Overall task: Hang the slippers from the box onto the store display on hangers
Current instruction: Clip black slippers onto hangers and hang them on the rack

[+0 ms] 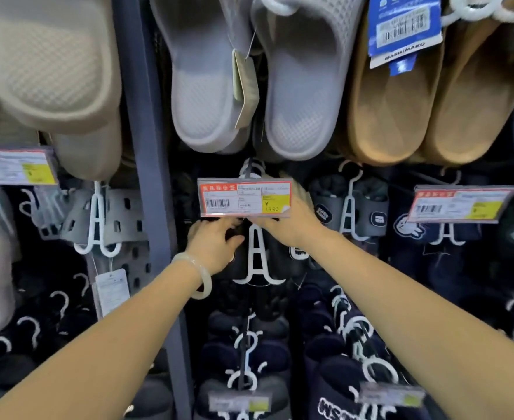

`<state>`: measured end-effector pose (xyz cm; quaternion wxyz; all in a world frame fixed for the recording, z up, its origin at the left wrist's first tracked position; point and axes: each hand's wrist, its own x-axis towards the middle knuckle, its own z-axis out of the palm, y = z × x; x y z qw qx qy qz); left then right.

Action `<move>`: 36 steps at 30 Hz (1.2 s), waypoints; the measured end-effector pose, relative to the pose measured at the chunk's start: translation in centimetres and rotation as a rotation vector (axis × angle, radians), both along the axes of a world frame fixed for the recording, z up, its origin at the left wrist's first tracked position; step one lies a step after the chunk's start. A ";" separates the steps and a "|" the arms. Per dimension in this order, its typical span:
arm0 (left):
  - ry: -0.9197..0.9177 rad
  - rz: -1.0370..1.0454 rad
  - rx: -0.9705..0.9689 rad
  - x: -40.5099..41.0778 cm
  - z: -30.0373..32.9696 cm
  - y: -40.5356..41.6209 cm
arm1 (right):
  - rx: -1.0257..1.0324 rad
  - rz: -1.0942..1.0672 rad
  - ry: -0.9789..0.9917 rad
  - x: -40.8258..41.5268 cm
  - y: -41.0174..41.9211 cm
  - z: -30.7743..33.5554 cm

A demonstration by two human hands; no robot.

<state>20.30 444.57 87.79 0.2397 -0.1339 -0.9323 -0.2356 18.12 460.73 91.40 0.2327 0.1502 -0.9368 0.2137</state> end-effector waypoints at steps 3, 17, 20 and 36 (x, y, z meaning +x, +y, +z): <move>-0.004 0.025 -0.092 0.4 -0.1 -0.1 | 0.108 -0.023 -0.073 1.4 0.7 -0.8; 0.103 0.023 -0.414 3.1 -5.3 1.3 | 0.556 -0.123 -0.061 7.7 0.8 -7.0; 0.052 0.055 -0.465 2.3 -4.9 1.7 | 0.495 -0.154 -0.169 7.2 -0.1 -6.5; -0.035 0.170 -0.460 7.2 -4.8 6.1 | 0.351 -0.137 -0.286 14.8 6.5 -7.2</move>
